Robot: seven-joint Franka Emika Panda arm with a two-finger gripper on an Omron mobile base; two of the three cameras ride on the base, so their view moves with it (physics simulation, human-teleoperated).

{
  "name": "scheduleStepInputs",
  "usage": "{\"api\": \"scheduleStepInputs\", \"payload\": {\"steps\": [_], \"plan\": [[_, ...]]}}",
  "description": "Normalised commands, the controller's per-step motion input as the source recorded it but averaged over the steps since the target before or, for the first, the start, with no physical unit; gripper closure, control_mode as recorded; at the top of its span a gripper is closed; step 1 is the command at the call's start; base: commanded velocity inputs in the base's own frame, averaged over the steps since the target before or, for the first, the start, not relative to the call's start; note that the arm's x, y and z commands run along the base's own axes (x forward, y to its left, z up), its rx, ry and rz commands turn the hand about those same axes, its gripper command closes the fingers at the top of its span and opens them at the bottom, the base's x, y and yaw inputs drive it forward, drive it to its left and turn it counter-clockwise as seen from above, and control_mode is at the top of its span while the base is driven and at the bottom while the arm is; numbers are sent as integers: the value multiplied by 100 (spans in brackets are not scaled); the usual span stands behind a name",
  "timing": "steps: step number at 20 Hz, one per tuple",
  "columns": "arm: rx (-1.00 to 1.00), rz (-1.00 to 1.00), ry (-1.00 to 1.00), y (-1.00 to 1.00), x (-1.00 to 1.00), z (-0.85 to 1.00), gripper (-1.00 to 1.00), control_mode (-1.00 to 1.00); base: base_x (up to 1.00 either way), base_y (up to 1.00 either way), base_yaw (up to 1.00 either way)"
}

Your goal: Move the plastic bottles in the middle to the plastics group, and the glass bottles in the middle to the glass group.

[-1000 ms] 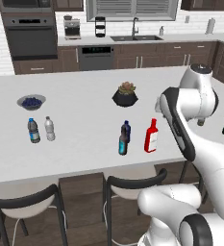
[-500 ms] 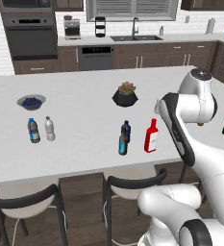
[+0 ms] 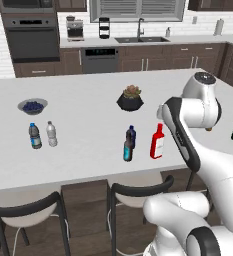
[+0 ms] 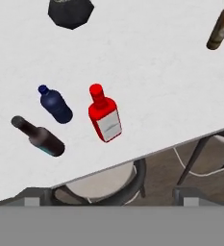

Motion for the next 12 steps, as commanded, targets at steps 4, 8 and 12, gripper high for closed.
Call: {"api": "scheduleStepInputs", "payload": {"steps": [4, 8, 12], "plan": [[0, 8, 0, 0, 41, -20, -100, -100, 0, 0, 0], [0, 6, 1, 0, 32, -19, -100, -100, 0, 0, 0], [0, 0, 4, 0, 1, -19, -100, -100, 0, 0, 0]]}}
